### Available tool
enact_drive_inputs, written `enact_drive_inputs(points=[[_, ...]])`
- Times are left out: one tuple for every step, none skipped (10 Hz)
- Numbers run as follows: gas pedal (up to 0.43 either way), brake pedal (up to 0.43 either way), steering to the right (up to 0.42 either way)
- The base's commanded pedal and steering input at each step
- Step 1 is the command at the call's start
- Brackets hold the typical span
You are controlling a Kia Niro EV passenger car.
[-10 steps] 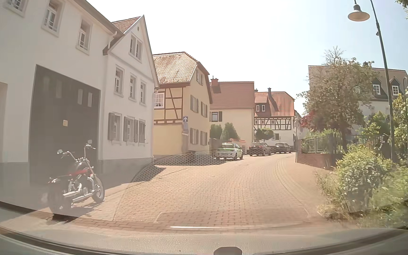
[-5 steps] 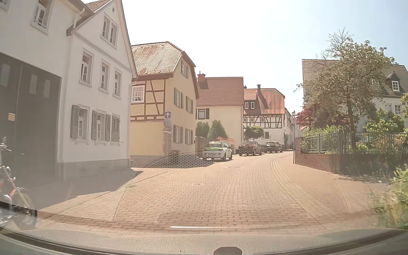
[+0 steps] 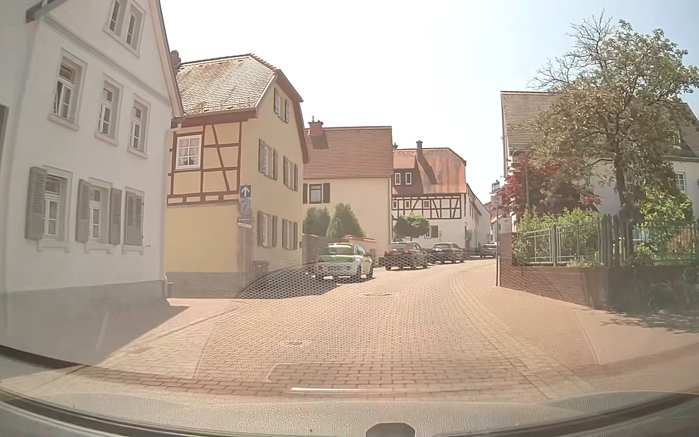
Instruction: Follow the waypoints while adhering to traffic rules and regulations
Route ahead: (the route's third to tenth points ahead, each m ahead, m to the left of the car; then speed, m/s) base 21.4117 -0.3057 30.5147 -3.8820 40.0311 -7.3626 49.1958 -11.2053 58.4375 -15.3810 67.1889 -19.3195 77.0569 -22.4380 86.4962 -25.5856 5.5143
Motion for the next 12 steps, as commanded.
enact_drive_inputs(points=[[0.169, 0.0, 0.093], [0.169, 0.0, 0.092], [0.138, 0.0, 0.088], [0.13, 0.0, 0.083], [0.13, 0.0, 0.076], [0.13, 0.0, 0.069], [0.13, 0.0, 0.06], [0.13, 0.0, 0.052], [0.13, 0.0, 0.046], [0.118, 0.0, 0.043], [0.118, 0.0, 0.043], [0.118, 0.0, 0.044]])
